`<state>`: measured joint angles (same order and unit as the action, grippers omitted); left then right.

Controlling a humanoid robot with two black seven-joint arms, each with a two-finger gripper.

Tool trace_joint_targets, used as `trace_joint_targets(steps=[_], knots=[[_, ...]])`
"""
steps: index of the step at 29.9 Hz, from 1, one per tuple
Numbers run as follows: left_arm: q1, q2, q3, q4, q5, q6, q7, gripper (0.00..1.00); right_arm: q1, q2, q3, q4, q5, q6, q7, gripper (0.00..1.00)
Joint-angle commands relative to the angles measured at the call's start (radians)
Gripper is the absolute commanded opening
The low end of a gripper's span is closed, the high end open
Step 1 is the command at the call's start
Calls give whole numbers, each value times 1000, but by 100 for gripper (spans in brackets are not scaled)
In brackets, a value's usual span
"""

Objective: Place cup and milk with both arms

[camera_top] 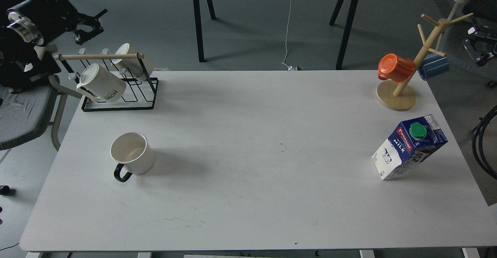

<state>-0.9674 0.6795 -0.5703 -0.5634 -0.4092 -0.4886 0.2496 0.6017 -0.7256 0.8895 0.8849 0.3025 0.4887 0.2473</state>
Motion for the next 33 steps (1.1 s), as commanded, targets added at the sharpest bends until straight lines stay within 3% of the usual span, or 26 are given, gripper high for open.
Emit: trace_joint_targets(steps=[1, 7, 10, 14, 18, 23, 24, 29, 33], knots=[[4, -6, 0, 28, -2, 0, 2, 100, -2, 2, 0, 0, 1, 0, 1, 99], [19, -12, -17, 109, -20, 0, -3, 100, 0, 0, 5, -1, 0, 0, 1, 99], [16, -83, -23, 220, -29, 0, 4, 100, 1, 0, 6, -3, 0, 0, 1, 99], [18, -117, -22, 243, -31, 0, -3, 100, 3, -3, 12, 0, 0, 0, 1, 99], [12, -118, -16, 243, -28, 0, -75, 100, 9, -5, 57, 5, 0, 0, 6, 99], [-31, -118, -20, 249, -33, 0, -104, 100, 21, -6, 80, 5, 0, 0, 4, 99], [-31, -124, -26, 267, -34, 0, -121, 100, 27, -8, 80, 5, -2, 0, 4, 99], [-27, -141, -28, 310, -37, 0, -300, 100, 32, -8, 72, 3, -2, 0, 4, 99], [-27, -181, -26, 310, -45, 0, -513, 100, 29, -9, 71, 2, -2, 0, 4, 99]])
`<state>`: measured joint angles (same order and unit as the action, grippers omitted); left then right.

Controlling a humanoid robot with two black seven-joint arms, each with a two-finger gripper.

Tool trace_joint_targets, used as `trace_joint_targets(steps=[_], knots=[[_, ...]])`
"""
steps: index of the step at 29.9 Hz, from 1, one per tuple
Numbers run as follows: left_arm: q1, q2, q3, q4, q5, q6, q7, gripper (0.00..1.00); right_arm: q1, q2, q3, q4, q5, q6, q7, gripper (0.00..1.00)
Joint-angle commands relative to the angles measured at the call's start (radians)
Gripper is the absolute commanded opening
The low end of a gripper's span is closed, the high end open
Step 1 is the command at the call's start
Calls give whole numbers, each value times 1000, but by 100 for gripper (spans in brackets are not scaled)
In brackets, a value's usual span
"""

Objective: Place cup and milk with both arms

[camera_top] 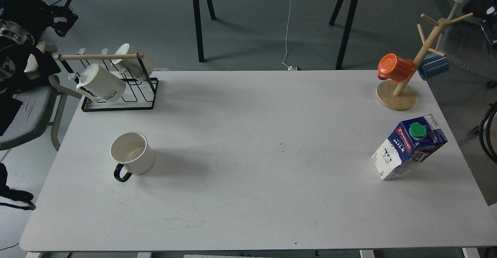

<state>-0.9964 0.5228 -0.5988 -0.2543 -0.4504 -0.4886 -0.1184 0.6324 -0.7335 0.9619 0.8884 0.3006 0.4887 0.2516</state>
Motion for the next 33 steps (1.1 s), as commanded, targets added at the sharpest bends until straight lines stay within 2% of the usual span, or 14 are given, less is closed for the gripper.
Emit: trace_joint_targets(steps=[1, 3, 8, 13, 17, 20, 22, 23, 26, 29, 31, 33], knots=[[1, -30, 4, 1, -2, 0, -183, 100, -3, 0, -2, -2, -1, 0, 0, 99], [5, -35, 16, 0, 4, 0, -214, 100, -10, 0, -3, -2, 0, 0, 0, 99], [12, -11, 101, 6, 123, 0, -224, 100, -13, 3, -3, -2, 0, 0, 0, 99], [5, 118, 191, 6, 459, 0, -228, 100, -13, 3, -3, -2, -1, 0, 0, 99], [-4, 167, 232, -8, 795, 0, -234, 100, -13, 0, -3, -3, 0, 0, 0, 99], [-27, 239, 232, -42, 953, 0, -302, 100, -16, -1, -3, -6, 0, 0, 0, 99], [-25, 294, 232, -135, 981, 0, -357, 100, -19, -1, -3, -9, 0, 0, 0, 99], [-19, 334, 237, -213, 987, 0, -370, 100, -20, -1, -3, -9, 0, 0, 0, 99], [-11, 485, 234, -463, 1083, 0, -370, 100, -26, -1, -2, -9, -1, 0, 0, 99], [10, 572, 234, -722, 1298, 0, -370, 100, -31, -3, -2, -9, -1, 0, 0, 99], [53, 612, 234, -839, 1495, 0, -370, 100, -34, -3, -2, -9, 0, 0, 0, 99], [88, 626, 237, -905, 1704, 0, -370, 100, -39, -3, -2, -9, -1, 0, 0, 99]])
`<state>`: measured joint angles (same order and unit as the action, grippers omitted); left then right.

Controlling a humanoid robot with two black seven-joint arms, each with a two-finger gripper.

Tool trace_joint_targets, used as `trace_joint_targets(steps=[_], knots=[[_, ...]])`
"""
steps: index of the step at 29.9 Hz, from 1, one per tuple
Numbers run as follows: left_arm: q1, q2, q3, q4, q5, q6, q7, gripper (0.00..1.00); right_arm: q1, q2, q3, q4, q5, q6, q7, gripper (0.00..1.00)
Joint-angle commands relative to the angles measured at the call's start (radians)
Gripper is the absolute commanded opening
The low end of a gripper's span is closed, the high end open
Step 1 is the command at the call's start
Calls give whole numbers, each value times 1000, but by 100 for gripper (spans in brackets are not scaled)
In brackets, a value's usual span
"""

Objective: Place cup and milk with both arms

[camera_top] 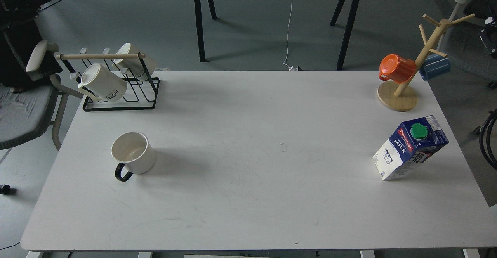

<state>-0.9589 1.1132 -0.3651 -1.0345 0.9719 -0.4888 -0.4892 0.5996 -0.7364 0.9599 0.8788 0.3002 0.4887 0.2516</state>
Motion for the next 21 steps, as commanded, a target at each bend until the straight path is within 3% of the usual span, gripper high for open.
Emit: trace_joint_targets(steps=[1, 3, 7, 14, 21], knots=[[67, 36, 3, -137, 365, 0, 0, 100, -12, -1, 2, 0, 0, 0, 0, 99], [101, 31, 3, -141, 485, 0, 0, 100, -21, -3, 3, 0, 0, 0, 0, 99], [123, 31, 3, -141, 466, 0, 0, 100, -43, -14, 3, -1, 0, 0, 0, 99], [150, -15, 6, -16, 202, 0, 0, 100, -61, -14, 3, -1, 0, 0, 0, 99], [154, -90, 70, -42, 453, 2, 0, 100, -63, -14, 3, -1, 0, 0, 0, 99]])
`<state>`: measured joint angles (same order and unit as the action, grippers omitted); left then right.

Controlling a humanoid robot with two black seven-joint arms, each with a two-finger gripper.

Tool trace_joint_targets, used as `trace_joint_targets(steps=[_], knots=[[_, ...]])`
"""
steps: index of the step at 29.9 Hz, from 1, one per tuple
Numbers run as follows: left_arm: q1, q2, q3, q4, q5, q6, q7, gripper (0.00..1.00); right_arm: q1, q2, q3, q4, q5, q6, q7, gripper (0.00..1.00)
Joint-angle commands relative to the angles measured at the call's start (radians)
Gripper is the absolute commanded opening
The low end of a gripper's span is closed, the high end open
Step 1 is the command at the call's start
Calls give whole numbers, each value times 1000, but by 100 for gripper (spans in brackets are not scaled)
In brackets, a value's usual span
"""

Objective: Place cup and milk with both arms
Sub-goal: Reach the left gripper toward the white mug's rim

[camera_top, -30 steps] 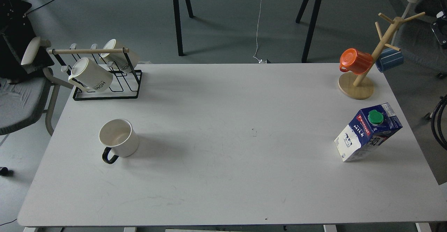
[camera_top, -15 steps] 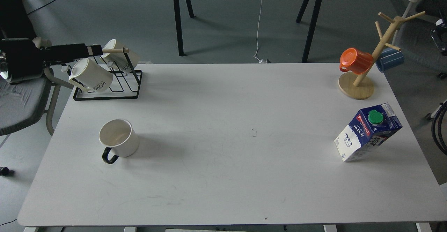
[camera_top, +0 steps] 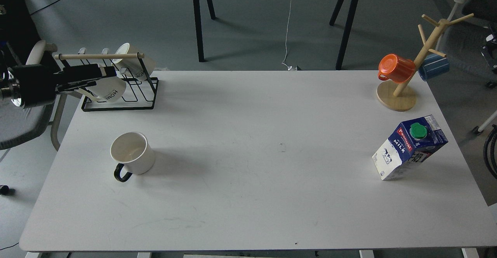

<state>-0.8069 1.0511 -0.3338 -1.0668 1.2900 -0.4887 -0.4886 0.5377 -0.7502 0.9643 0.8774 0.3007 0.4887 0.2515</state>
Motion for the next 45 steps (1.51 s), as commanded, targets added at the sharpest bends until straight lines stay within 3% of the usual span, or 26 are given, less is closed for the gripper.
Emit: trace_joint_targets(steps=[1, 3, 11, 22, 36, 45], knots=[[2, -37, 65, -10, 187, 48, 0, 100, -1, 0, -1, 0, 0, 0, 0, 99], [2, -43, 107, -10, 264, 114, 0, 100, -10, 0, 1, -1, 0, 0, 0, 99], [3, -85, 133, 18, 437, 176, 0, 100, -36, -12, -1, 2, 0, 0, 0, 99], [28, -171, 148, 191, 468, 199, 0, 100, -39, -15, 19, 6, 2, 0, 0, 99], [57, -212, 165, 242, 508, 200, 0, 100, -39, -15, 22, 12, 2, 0, 0, 99], [84, -240, 179, 266, 512, 257, 0, 99, -42, -21, 22, 12, 2, 0, 0, 99]])
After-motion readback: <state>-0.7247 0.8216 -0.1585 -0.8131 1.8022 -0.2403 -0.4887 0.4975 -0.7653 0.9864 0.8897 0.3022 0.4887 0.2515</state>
